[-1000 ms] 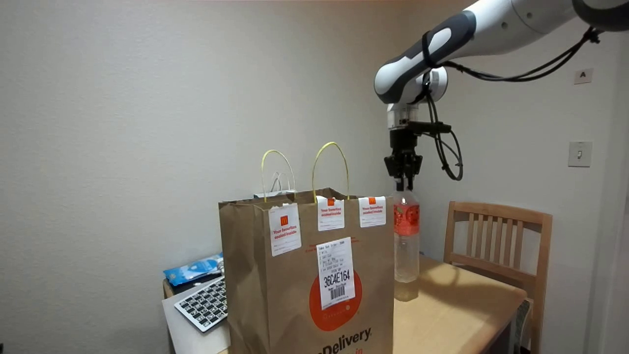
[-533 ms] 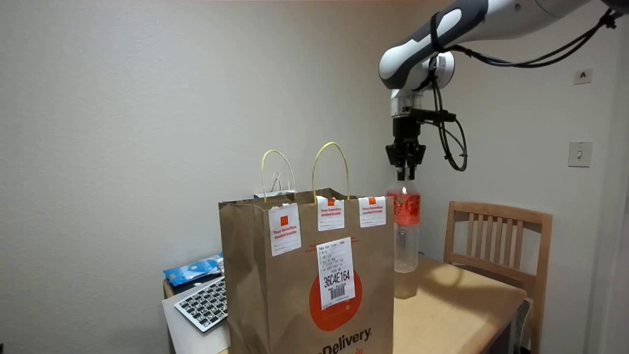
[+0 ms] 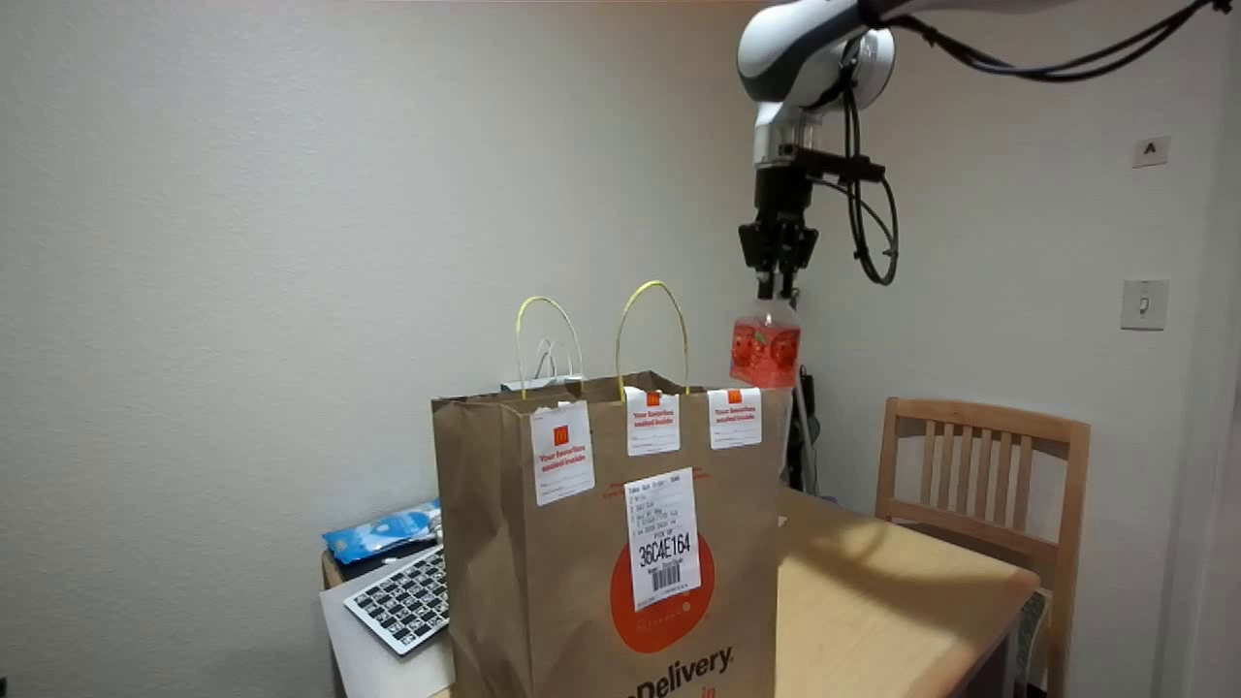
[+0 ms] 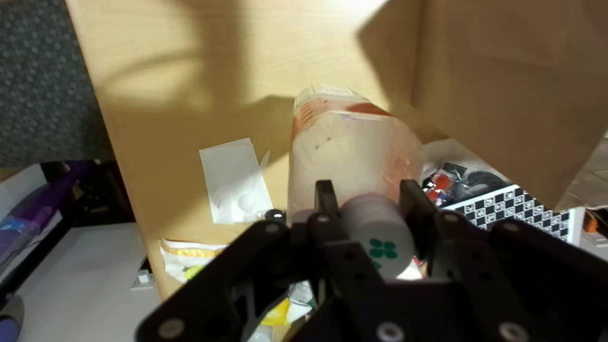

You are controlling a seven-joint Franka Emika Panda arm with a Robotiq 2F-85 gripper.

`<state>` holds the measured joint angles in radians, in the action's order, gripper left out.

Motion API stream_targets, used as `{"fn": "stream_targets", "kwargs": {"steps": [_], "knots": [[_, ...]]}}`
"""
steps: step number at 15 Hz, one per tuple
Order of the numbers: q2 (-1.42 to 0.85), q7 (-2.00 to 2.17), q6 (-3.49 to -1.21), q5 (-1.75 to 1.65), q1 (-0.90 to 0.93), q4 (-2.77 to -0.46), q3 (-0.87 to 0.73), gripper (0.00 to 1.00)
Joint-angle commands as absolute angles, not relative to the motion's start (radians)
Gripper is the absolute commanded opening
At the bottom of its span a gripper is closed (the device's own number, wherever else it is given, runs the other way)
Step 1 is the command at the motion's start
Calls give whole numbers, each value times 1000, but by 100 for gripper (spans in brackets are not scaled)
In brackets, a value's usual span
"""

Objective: Put the bottle inside the paper bag

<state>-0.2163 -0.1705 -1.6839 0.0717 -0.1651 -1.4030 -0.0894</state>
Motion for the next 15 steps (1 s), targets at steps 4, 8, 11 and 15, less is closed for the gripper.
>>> {"fn": "stream_targets", "kwargs": {"steps": [4,8,11,15], "knots": [[-145,-140,-1558,27,-104,-1276,-79,14],[-164,-148,-1550,55,-103,-1268,-83,37],[-169,-159,-1556,60,-100,-1255,-80,14],[-154,-133,-1578,-18,-40,-1130,-50,14]]}}
